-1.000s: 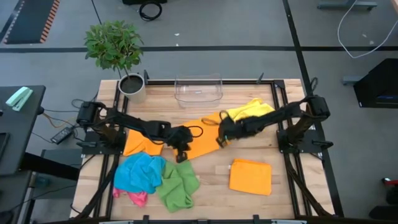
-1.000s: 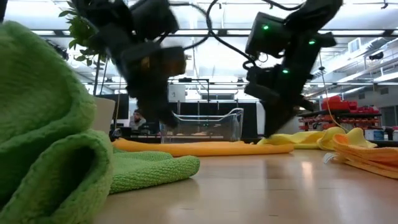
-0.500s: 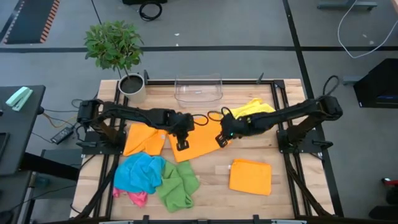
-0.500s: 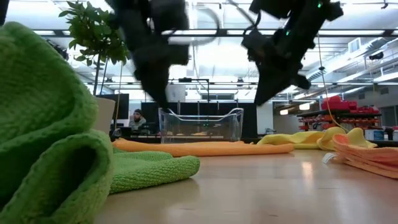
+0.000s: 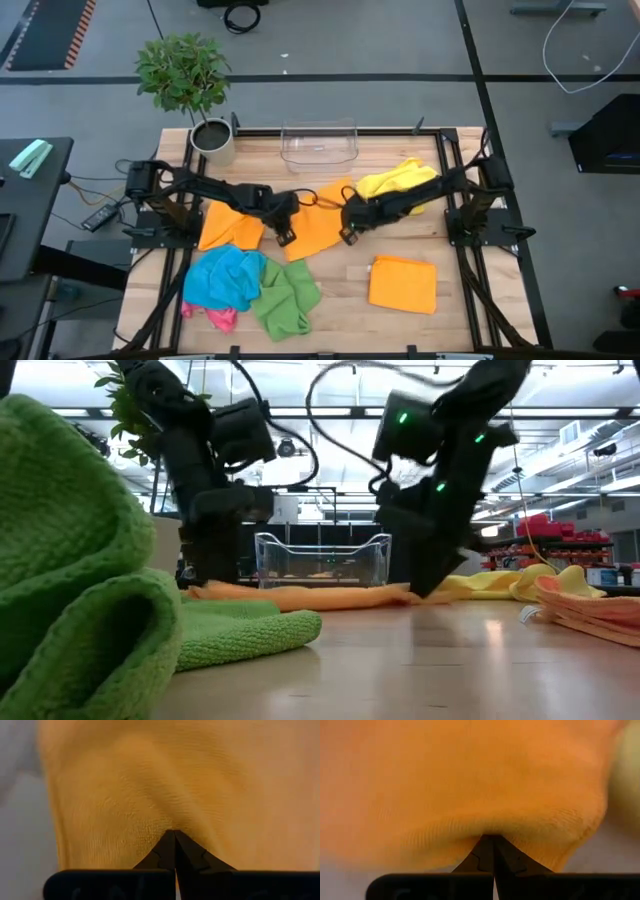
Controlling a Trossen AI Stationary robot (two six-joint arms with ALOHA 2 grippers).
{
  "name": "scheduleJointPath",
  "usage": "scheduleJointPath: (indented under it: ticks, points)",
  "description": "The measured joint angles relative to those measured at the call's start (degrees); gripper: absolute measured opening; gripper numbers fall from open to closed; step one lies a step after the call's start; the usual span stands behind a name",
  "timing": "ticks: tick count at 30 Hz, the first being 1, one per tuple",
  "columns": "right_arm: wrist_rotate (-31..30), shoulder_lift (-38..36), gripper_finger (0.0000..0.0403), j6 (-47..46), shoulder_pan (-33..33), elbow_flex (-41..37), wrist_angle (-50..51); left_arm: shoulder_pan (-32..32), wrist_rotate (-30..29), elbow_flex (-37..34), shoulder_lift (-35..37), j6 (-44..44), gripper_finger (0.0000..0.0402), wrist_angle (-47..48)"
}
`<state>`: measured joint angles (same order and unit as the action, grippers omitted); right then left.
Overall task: Fold microfiber towels
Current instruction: Fold the middle orange towel on the table
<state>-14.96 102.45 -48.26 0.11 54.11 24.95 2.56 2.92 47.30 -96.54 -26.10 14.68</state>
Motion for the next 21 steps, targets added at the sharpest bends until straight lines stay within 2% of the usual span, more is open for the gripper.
scheduleJointPath:
  ticks: [2,4,7,10,13,16,18,21]
  points:
    - [-4.42,-0.21,0.0002,3.05,-3.96,0.40,0.63,-1.31,0.10,-0.02,-0.02,-3.31,0.0005,-4.75]
    - [-6.21,-0.96,0.0002,5.58,-7.95,1.16,4.18,-2.72,0.11,0.14,-0.58,-6.15,0.0008,-8.79]
    - [-5.36,-4.48,0.0002,10.23,-12.43,4.00,8.21,-4.68,1.28,-0.06,-1.15,-10.98,0.0006,-11.51]
    - [-1.70,-9.06,0.0002,14.88,-13.36,6.07,13.15,-5.77,6.49,-0.01,-0.24,-10.65,0.0004,-17.06]
    - [2.27,-14.87,0.0002,16.38,-11.24,7.11,12.91,-6.87,7.32,0.53,3.02,-9.89,0.0007,-18.17]
    - [3.42,-18.22,0.0002,12.63,-5.78,5.80,10.61,-10.19,6.83,0.60,6.35,-7.84,0.0006,-16.27]
    - [3.05,-17.94,0.0002,8.75,-0.98,3.55,4.91,-14.08,6.99,0.59,6.37,-6.63,0.0004,-13.62]
    - [3.06,-13.61,0.0002,4.06,5.81,-0.01,-9.42,-20.17,5.57,0.53,3.48,-5.48,0.0006,-9.84]
